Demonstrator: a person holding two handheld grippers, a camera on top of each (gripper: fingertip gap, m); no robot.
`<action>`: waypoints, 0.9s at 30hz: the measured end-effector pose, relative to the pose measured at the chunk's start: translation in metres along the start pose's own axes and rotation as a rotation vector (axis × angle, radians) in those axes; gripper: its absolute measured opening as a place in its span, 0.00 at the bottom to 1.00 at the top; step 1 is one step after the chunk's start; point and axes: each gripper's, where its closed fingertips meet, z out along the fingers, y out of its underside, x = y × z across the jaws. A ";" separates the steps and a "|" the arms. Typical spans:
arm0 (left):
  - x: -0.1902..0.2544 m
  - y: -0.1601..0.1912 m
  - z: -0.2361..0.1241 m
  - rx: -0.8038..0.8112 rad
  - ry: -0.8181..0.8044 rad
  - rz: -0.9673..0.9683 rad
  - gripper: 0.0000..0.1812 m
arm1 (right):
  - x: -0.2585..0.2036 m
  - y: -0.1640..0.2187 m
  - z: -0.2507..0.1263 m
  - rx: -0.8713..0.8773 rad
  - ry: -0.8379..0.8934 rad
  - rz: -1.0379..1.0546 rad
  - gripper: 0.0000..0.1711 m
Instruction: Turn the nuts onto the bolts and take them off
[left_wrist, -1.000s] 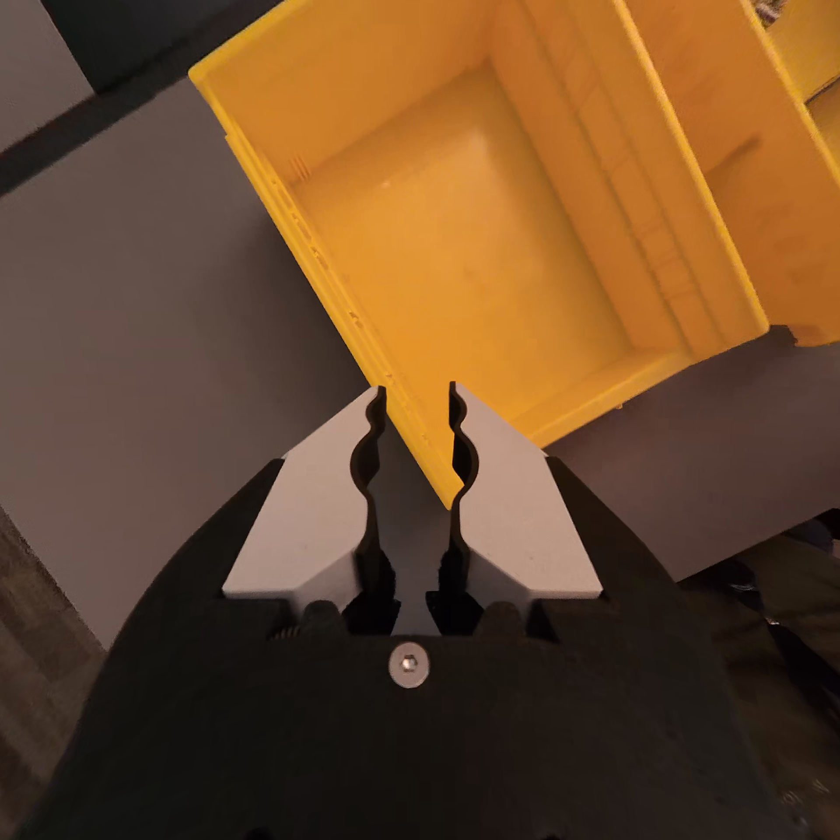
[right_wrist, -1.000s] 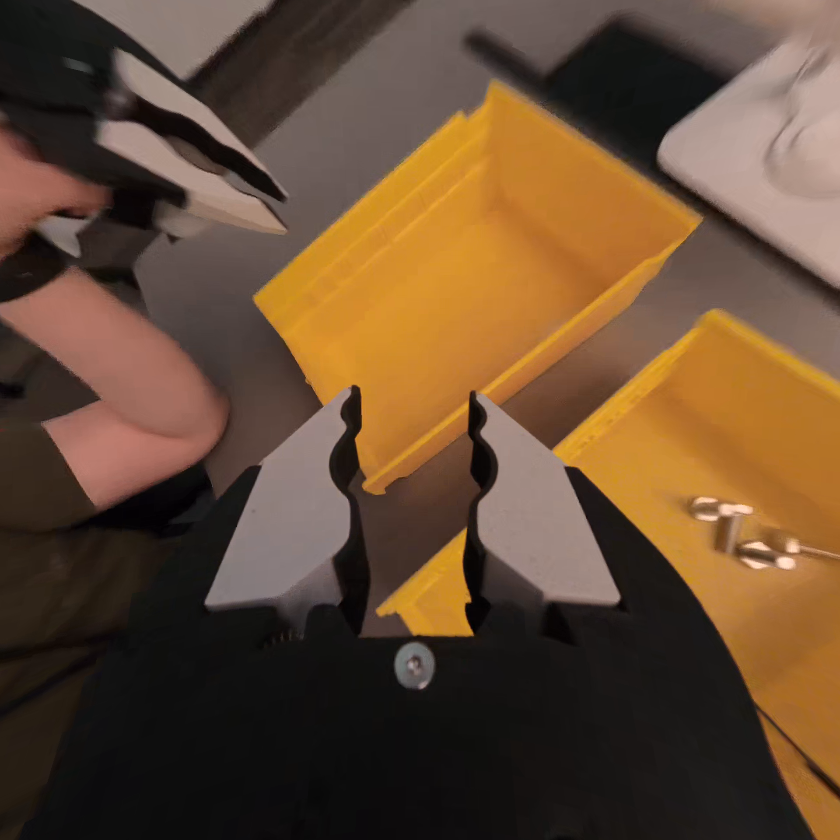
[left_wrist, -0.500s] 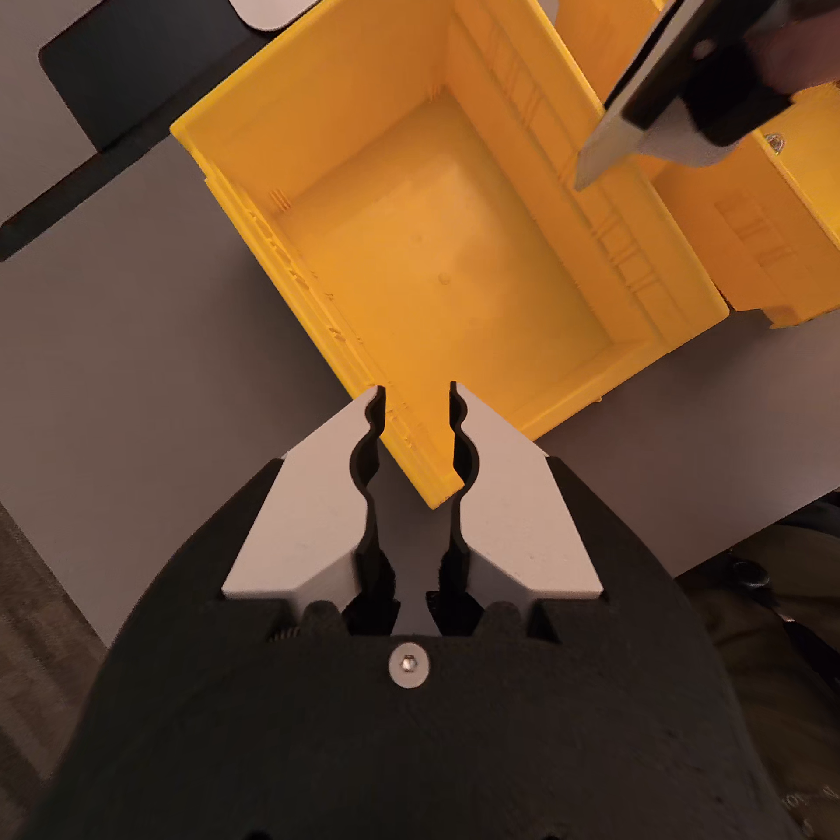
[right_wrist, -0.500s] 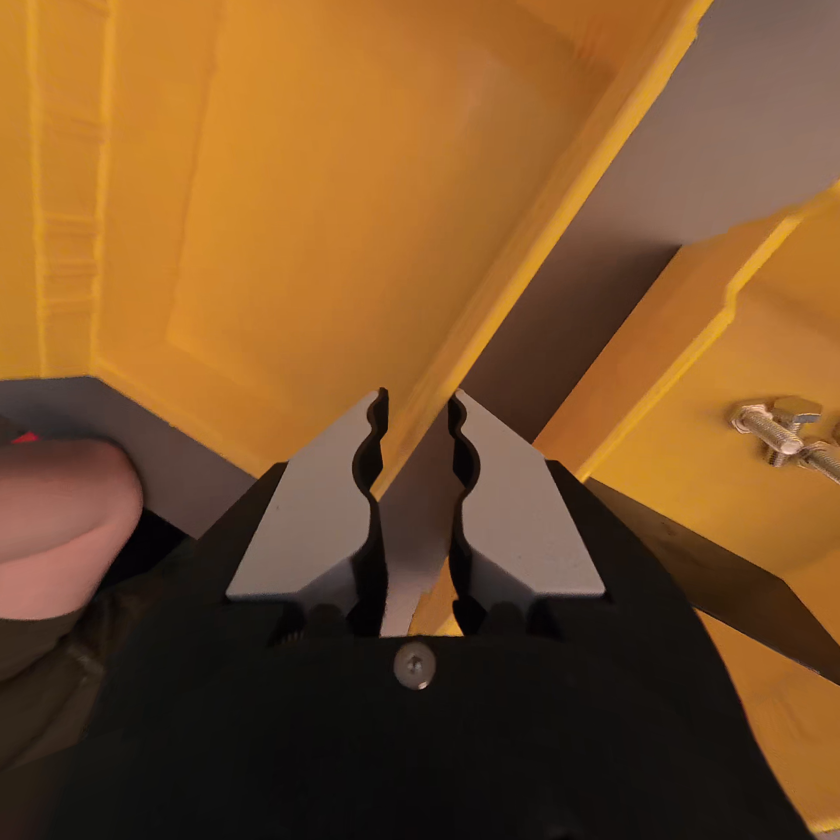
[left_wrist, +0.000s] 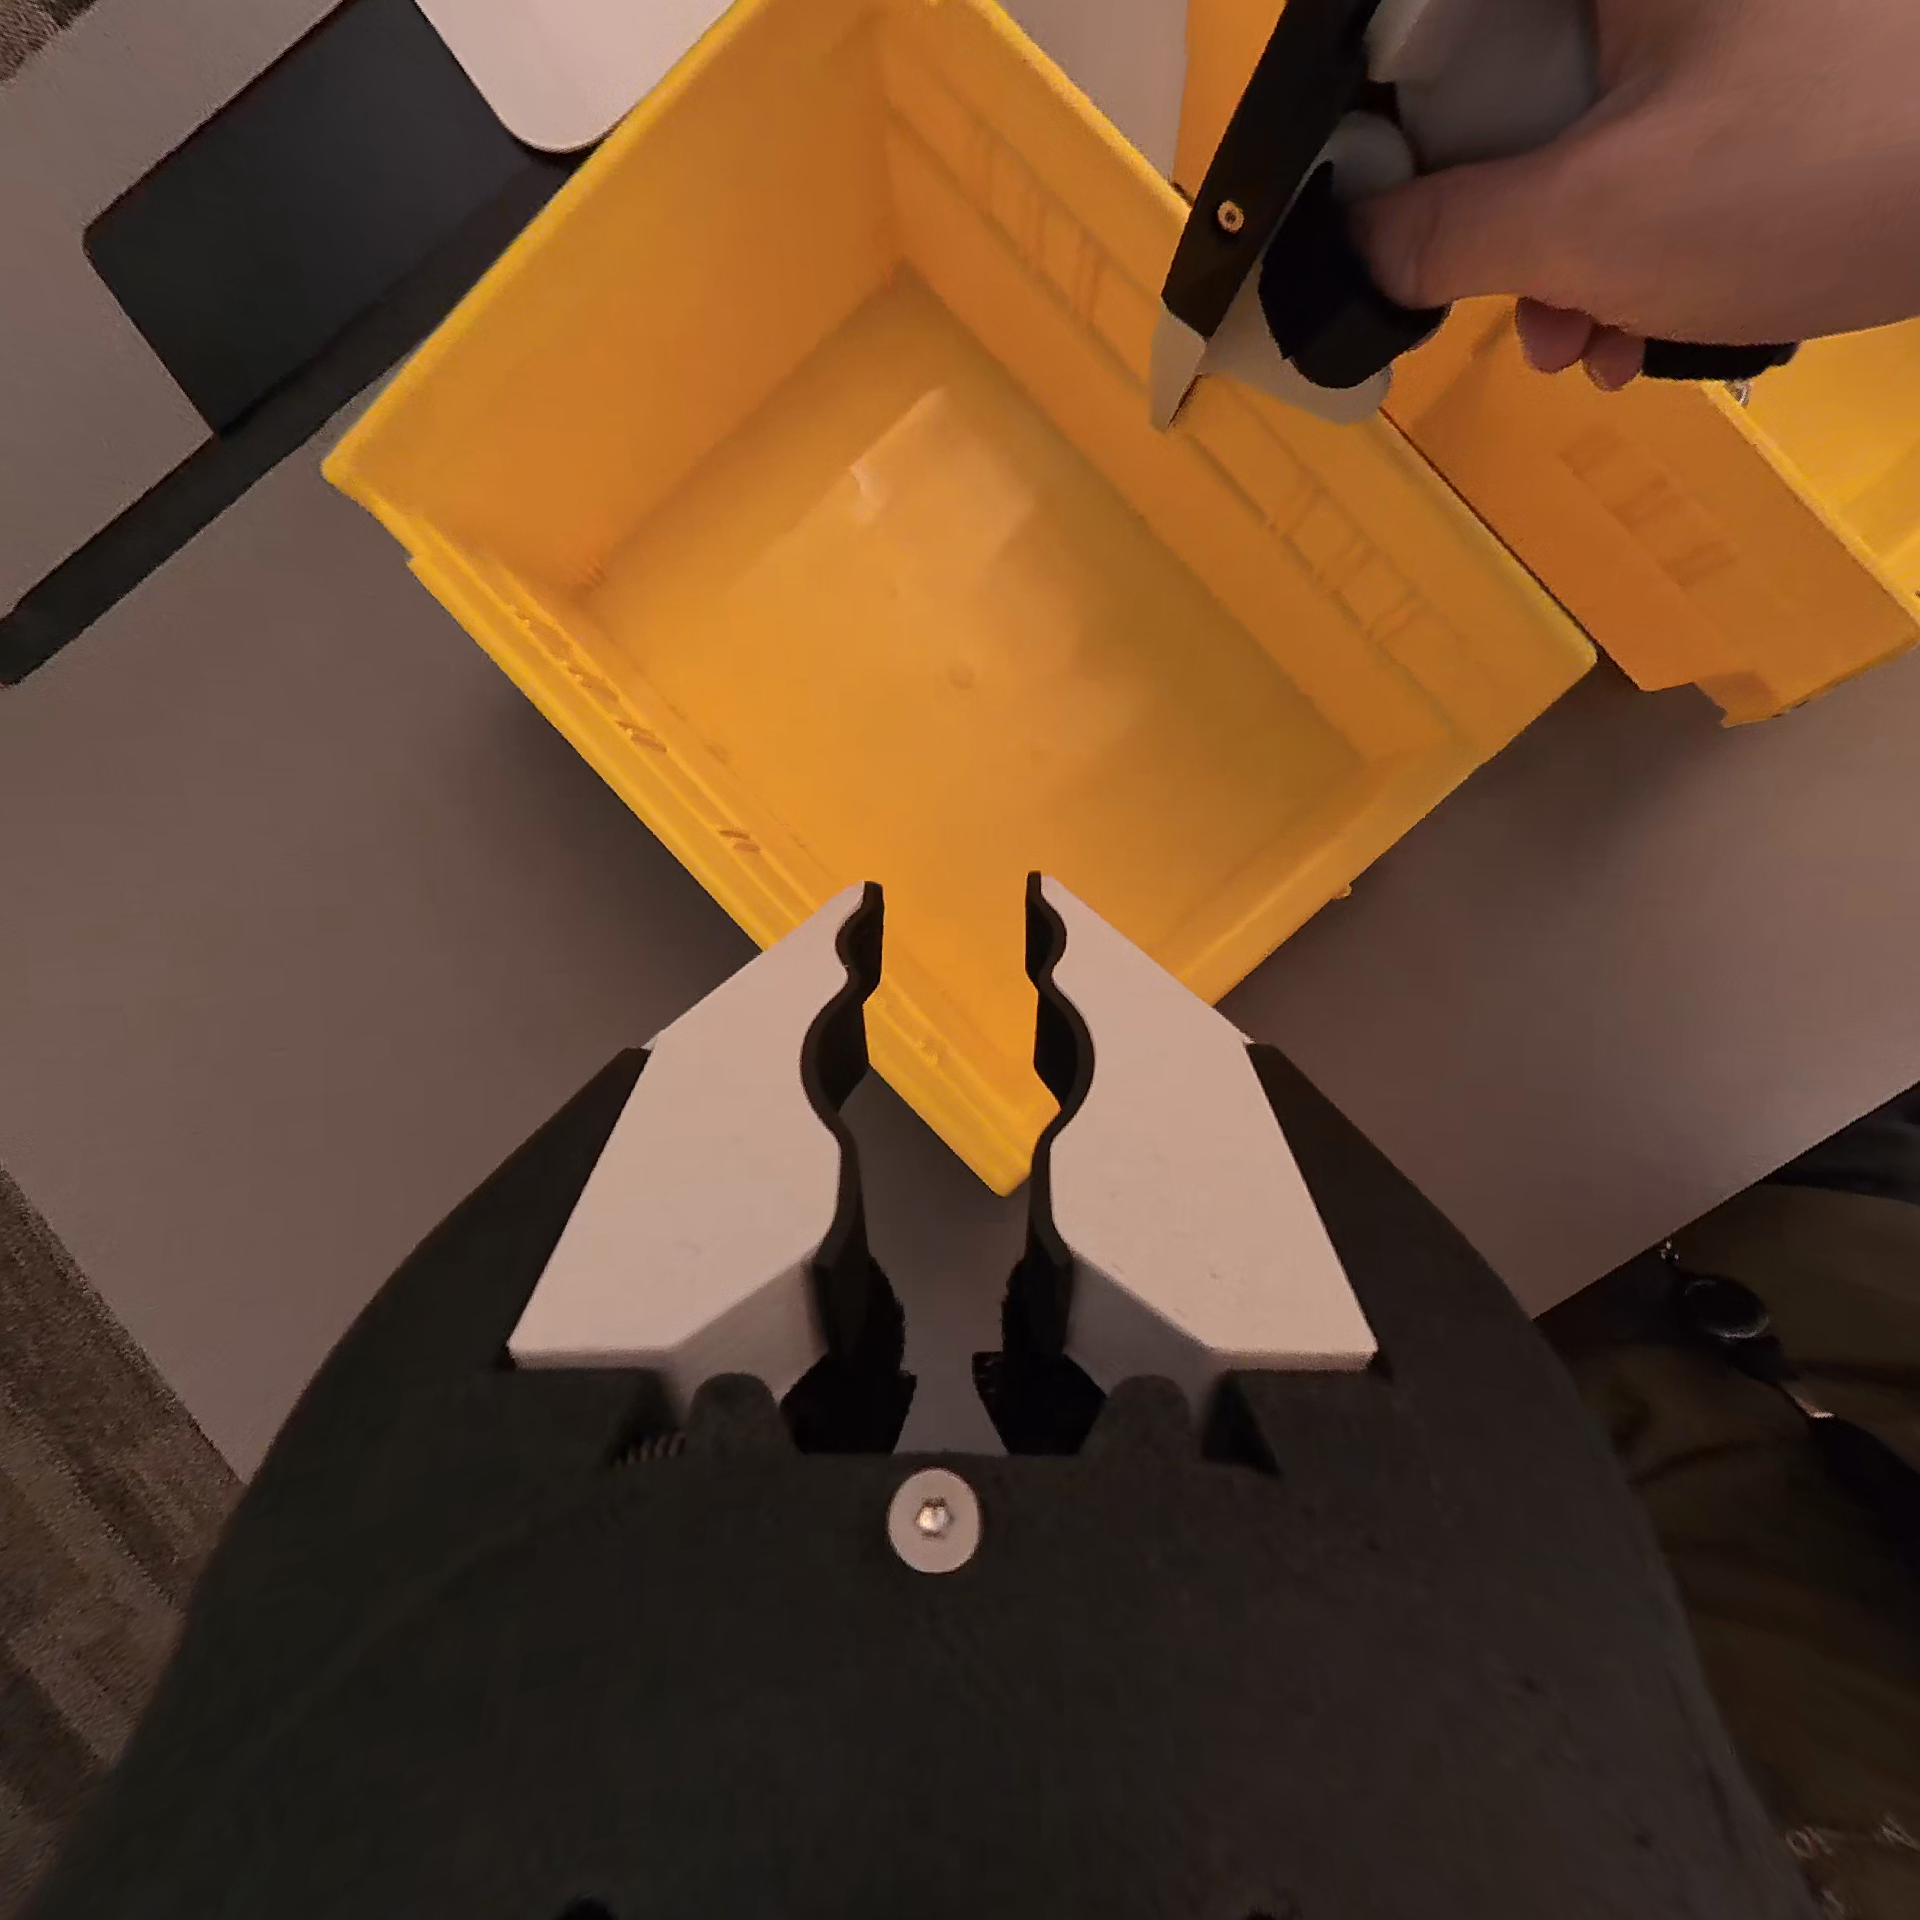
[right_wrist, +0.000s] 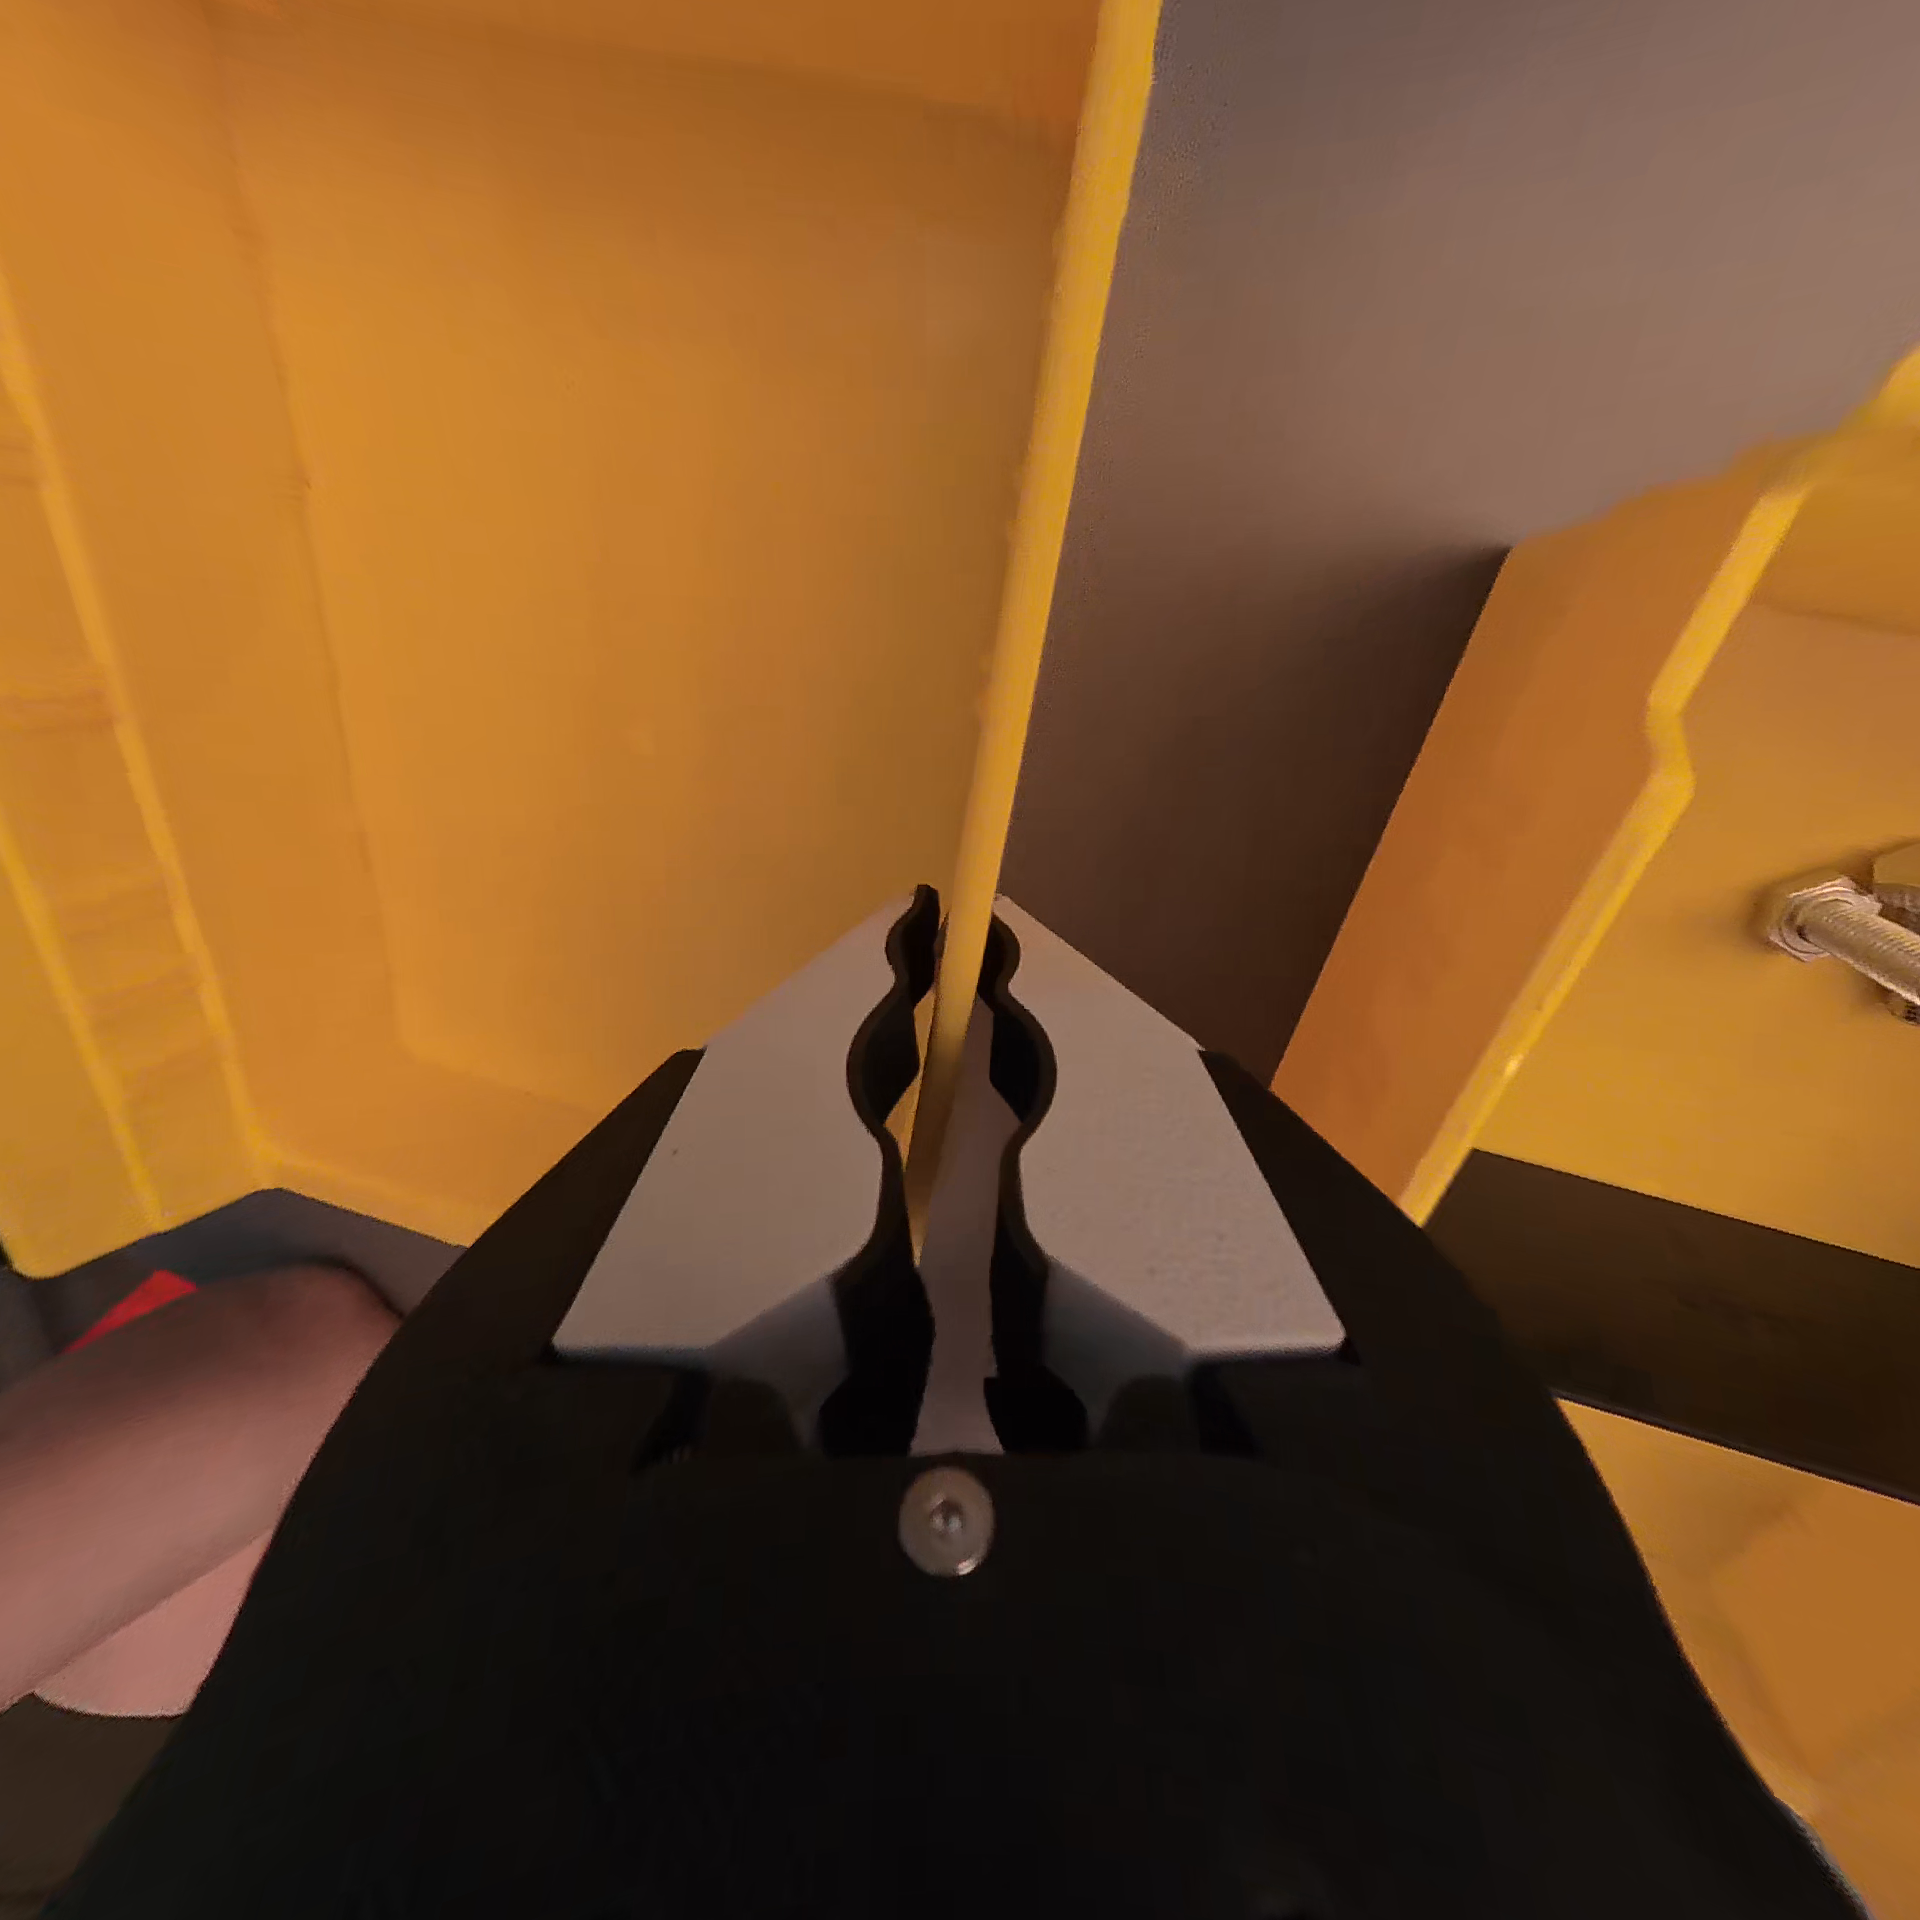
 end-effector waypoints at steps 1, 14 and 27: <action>-0.001 0.000 -0.001 0.006 -0.002 -0.002 0.14 | -0.002 -0.001 0.000 -0.005 0.005 -0.011 0.03; -0.039 -0.048 -0.094 0.575 -0.080 -0.180 0.19 | -0.037 -0.031 -0.072 0.004 0.009 -0.169 0.04; 0.073 -0.086 -0.124 0.792 0.461 -0.052 0.46 | 0.209 0.049 -0.314 -0.013 0.255 -0.019 0.04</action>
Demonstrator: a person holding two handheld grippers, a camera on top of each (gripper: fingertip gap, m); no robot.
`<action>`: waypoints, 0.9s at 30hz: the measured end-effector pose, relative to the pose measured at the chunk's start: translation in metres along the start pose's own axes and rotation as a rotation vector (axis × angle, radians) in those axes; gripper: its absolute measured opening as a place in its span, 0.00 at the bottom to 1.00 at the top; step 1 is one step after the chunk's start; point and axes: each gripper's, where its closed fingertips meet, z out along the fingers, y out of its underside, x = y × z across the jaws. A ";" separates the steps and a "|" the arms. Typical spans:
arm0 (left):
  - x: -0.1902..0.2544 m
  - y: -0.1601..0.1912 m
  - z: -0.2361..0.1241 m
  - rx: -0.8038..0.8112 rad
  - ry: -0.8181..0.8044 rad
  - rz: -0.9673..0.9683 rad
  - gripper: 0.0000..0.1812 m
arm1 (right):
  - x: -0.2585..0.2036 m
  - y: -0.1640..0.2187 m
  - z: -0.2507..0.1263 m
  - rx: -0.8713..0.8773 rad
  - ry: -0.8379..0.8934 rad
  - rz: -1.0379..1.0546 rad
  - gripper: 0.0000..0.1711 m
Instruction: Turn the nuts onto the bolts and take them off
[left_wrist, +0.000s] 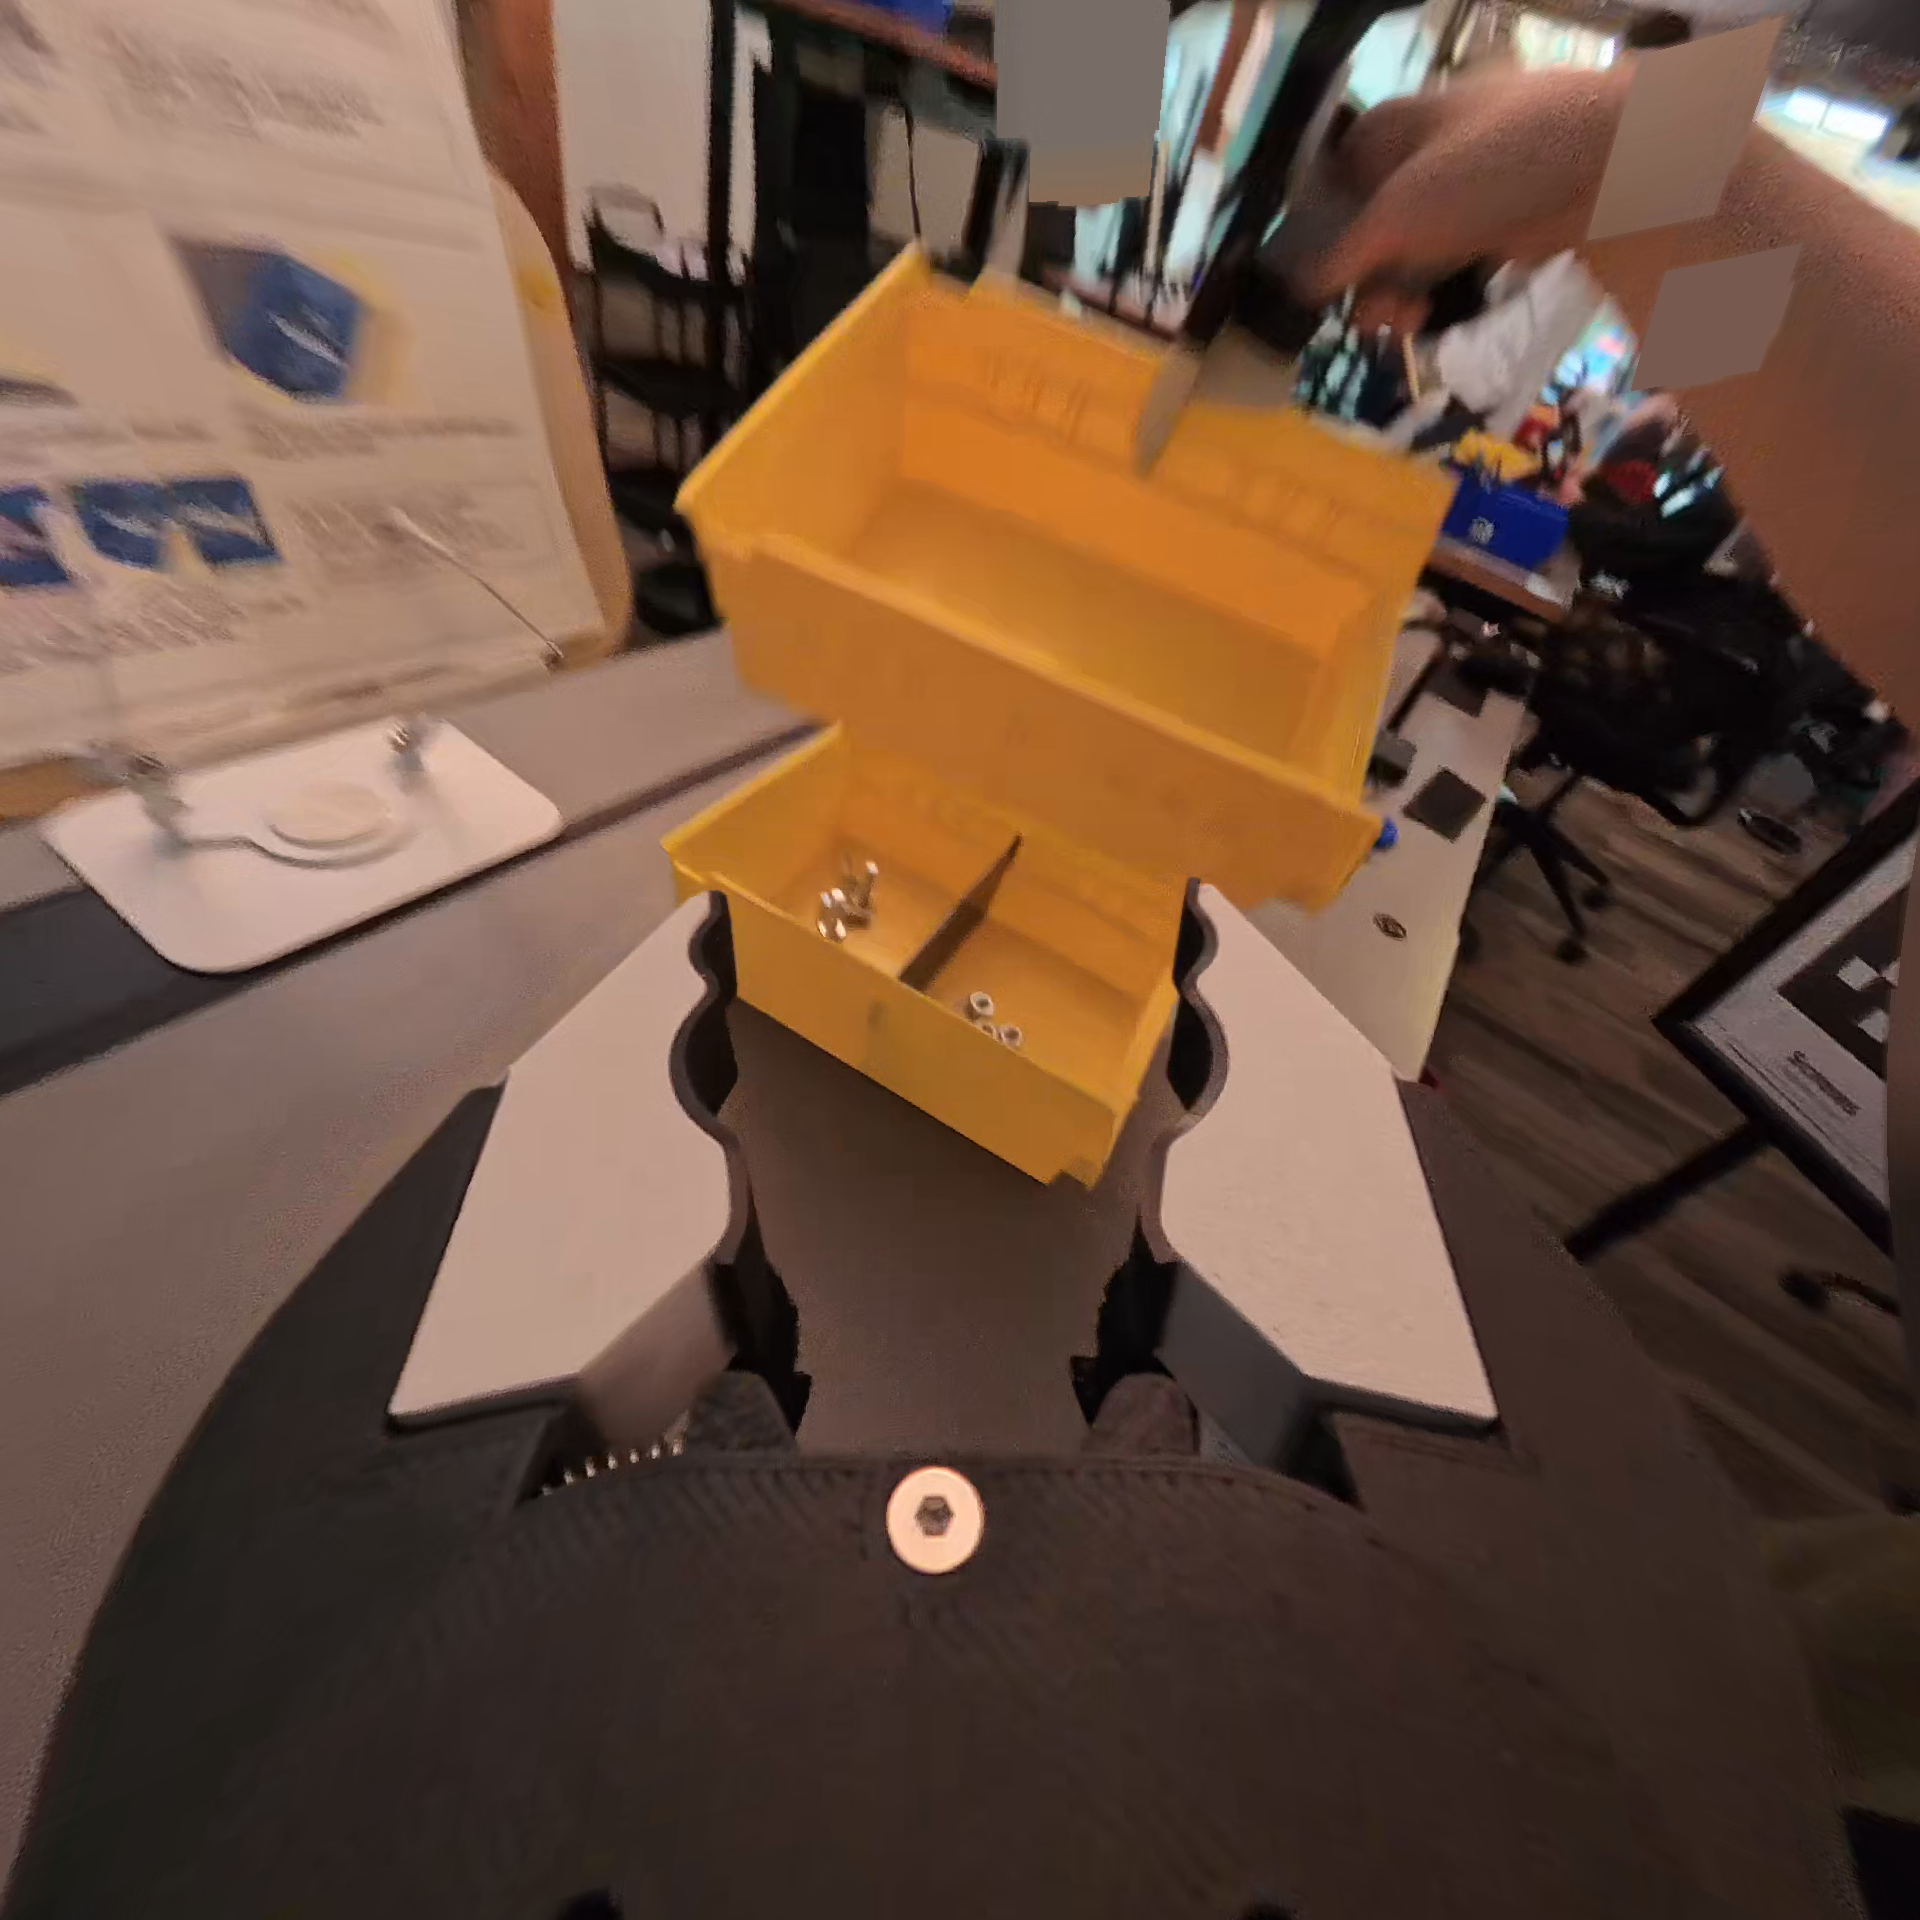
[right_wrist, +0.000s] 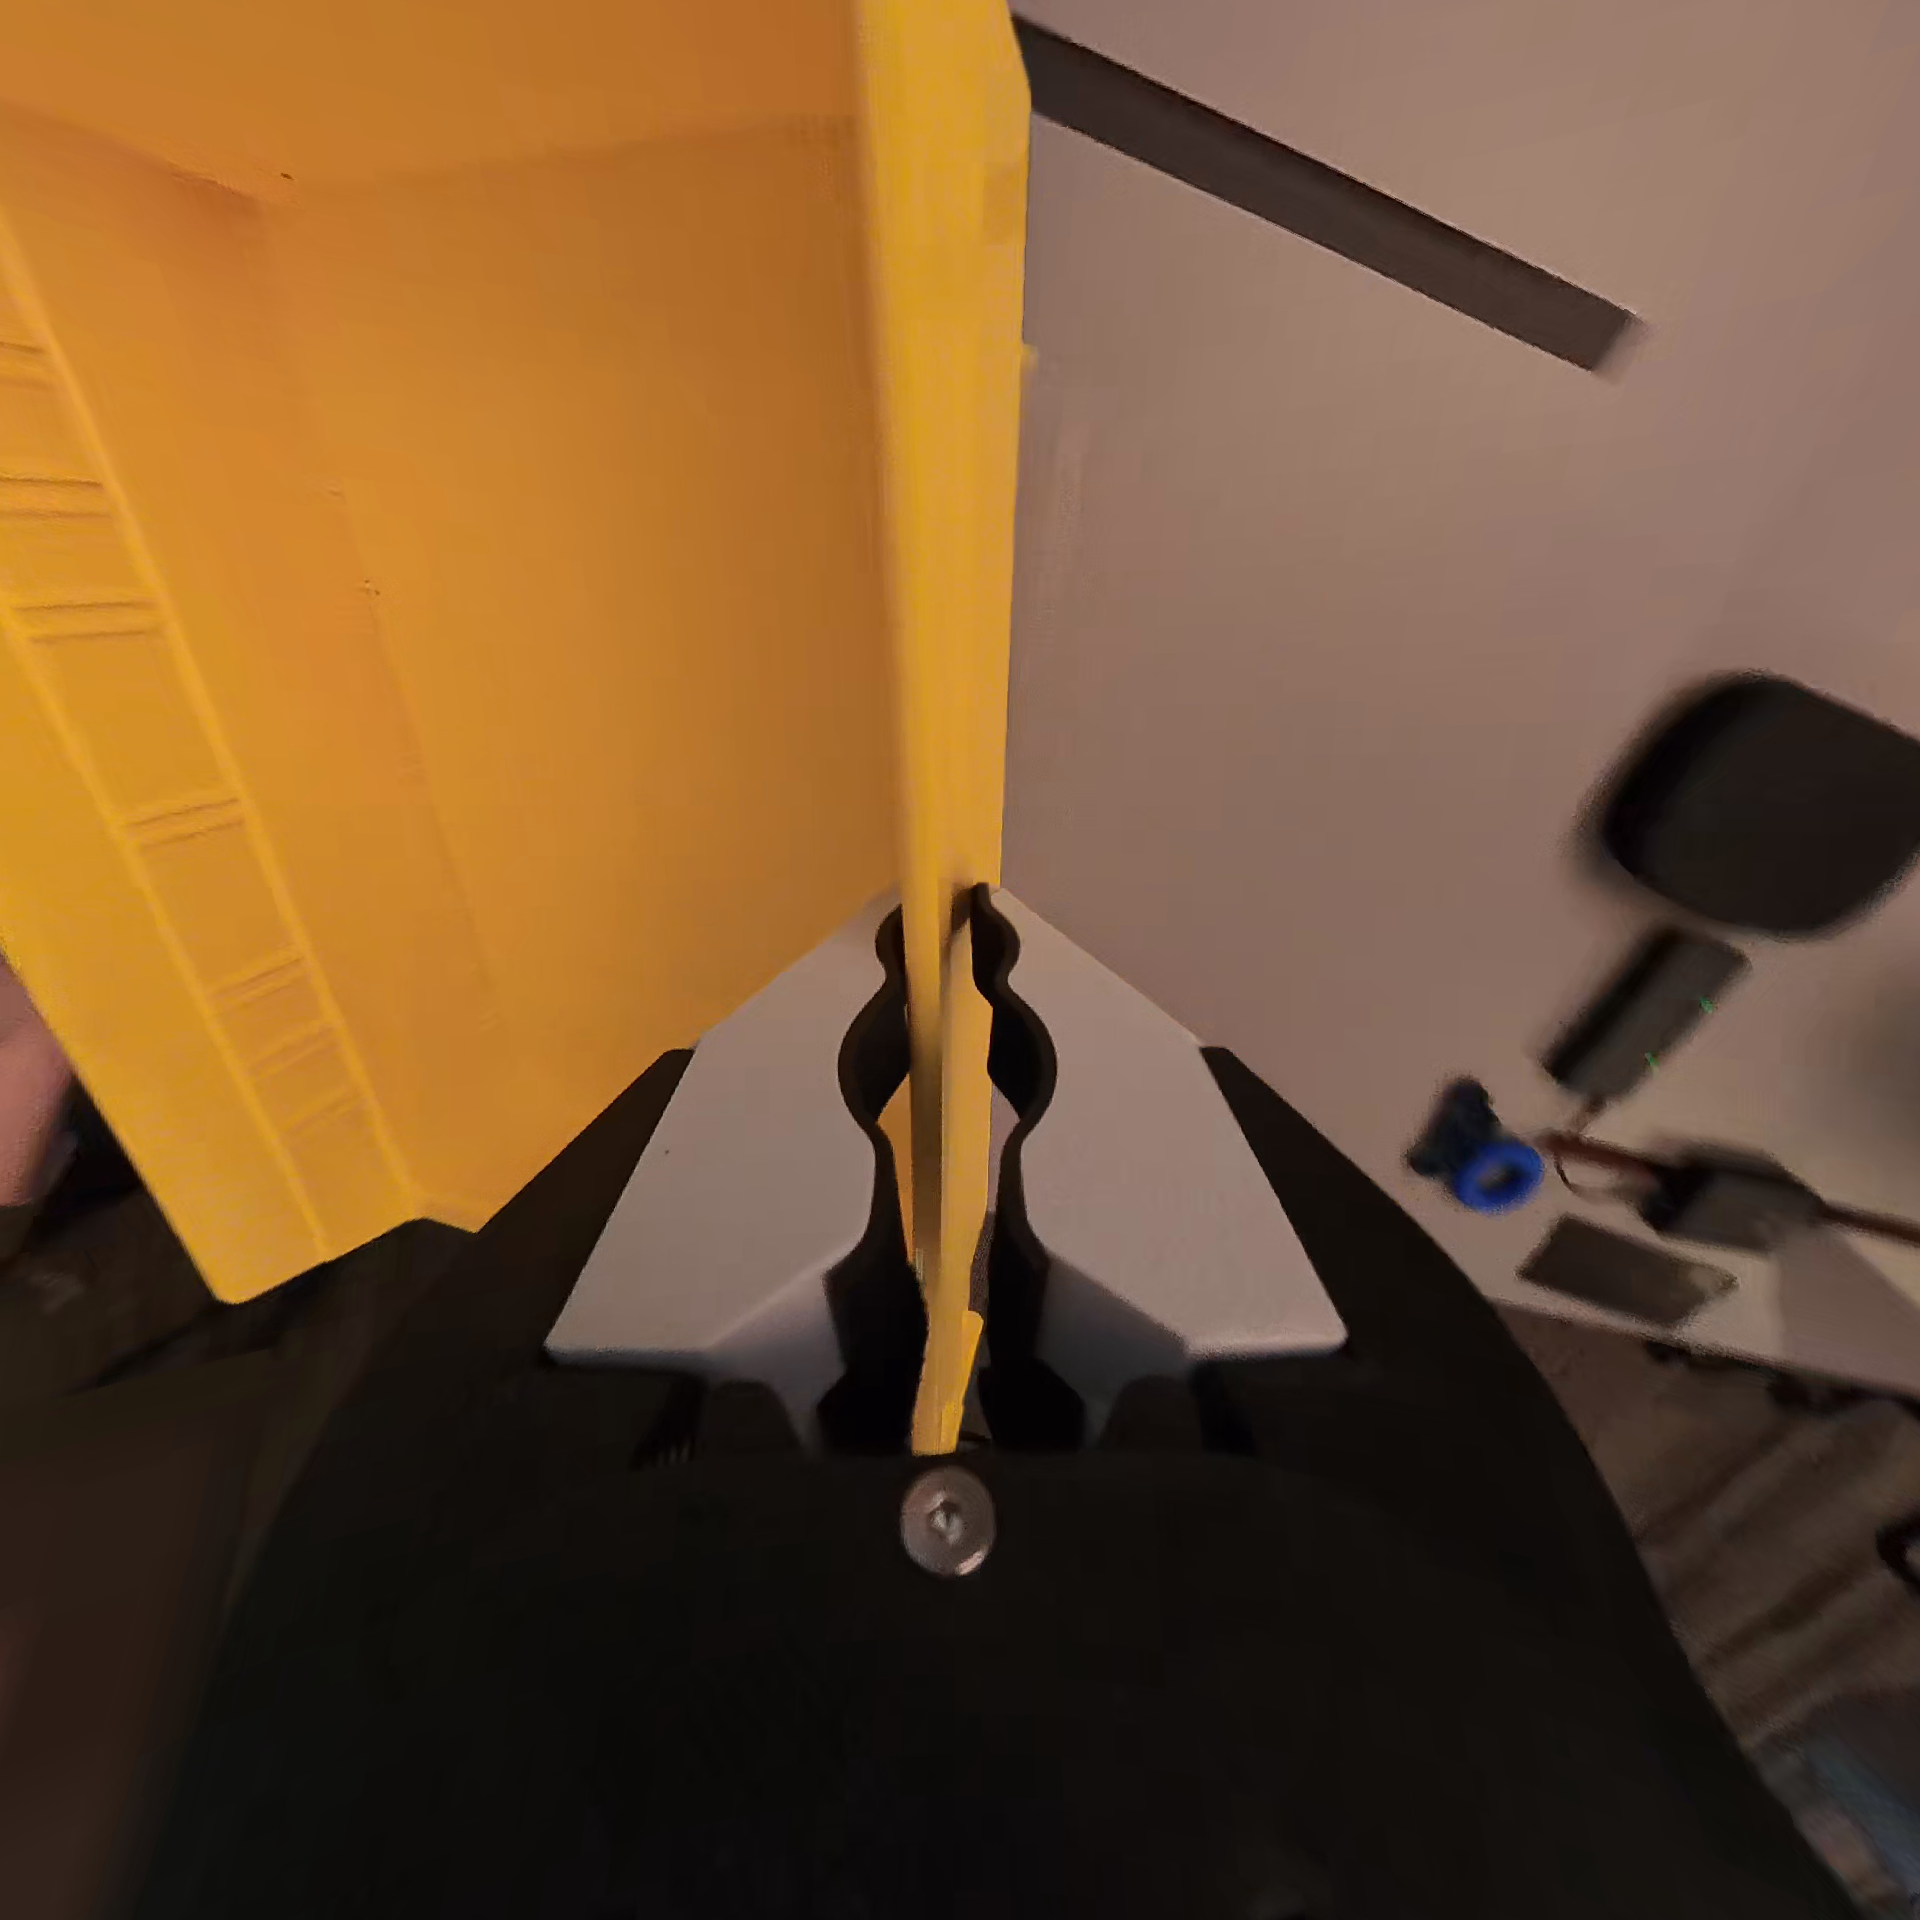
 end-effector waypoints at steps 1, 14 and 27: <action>-0.001 0.008 0.017 -0.050 0.012 -0.023 0.47 | 0.028 0.013 -0.008 0.010 0.036 0.045 0.04; -0.025 0.169 0.206 -0.619 0.062 -0.244 0.32 | 0.197 0.138 0.013 -0.086 0.337 0.315 0.04; -0.027 0.205 0.204 -0.845 0.076 -0.167 0.15 | 0.195 0.149 0.092 -0.164 0.214 0.315 0.05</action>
